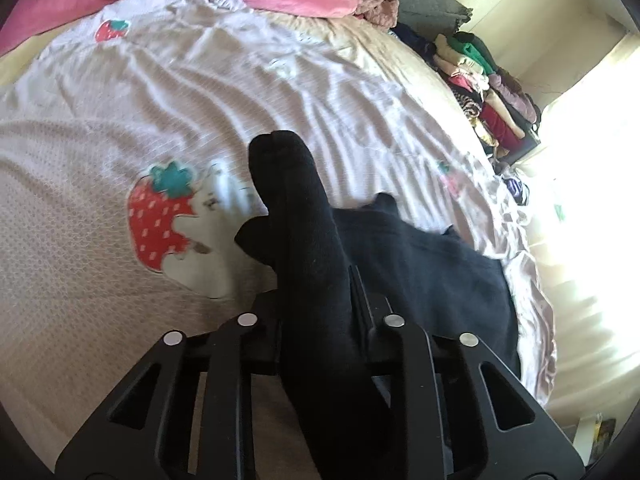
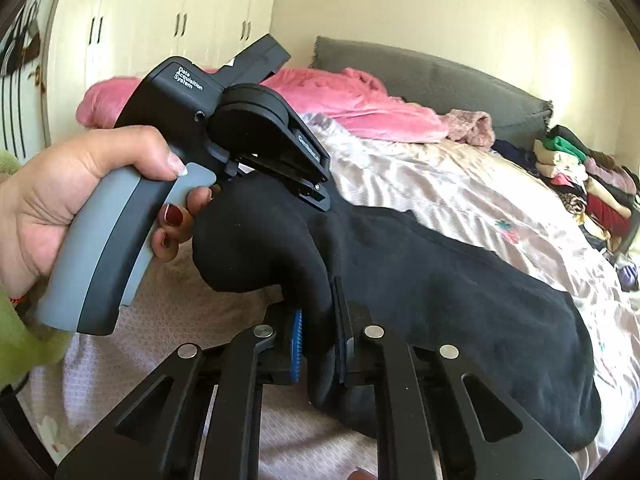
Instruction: Fold small clothes
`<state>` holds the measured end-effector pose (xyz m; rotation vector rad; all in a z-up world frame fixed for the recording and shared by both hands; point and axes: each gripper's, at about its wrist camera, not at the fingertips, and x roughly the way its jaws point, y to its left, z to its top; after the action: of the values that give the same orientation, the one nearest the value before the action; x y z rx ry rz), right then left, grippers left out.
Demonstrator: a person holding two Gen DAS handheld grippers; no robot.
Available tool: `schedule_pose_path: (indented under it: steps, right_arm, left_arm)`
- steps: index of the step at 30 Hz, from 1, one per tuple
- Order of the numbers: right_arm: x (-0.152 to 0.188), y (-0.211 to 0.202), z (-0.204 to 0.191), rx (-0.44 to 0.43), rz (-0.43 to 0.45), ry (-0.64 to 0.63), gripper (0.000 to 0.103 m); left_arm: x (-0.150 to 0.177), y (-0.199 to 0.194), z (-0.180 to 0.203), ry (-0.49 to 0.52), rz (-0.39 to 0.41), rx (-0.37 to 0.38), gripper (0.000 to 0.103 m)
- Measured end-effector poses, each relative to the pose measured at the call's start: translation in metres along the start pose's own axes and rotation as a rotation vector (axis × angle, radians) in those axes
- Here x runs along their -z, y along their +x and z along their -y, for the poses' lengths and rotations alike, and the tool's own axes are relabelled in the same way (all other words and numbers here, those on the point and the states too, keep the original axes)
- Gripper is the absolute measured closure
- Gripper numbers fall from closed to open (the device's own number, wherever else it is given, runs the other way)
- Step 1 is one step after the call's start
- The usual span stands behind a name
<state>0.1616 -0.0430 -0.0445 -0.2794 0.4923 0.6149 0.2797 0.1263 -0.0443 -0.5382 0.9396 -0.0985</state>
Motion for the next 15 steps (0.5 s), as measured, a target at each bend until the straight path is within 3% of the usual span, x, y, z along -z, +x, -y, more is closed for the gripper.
schedule_pose_path:
  steps: [8, 15]
  right_arm:
    - [0.009, -0.038, 0.05, 0.033, 0.069, 0.222, 0.096]
    - [0.037, -0.076, 0.098, 0.052, 0.09, 0.46, 0.096]
  left_arm:
    - [-0.003, -0.019, 0.081, 0.123, 0.052, -0.01, 0.087]
    - [0.009, -0.005, 0.162, 0.227, 0.04, -0.004, 0.087]
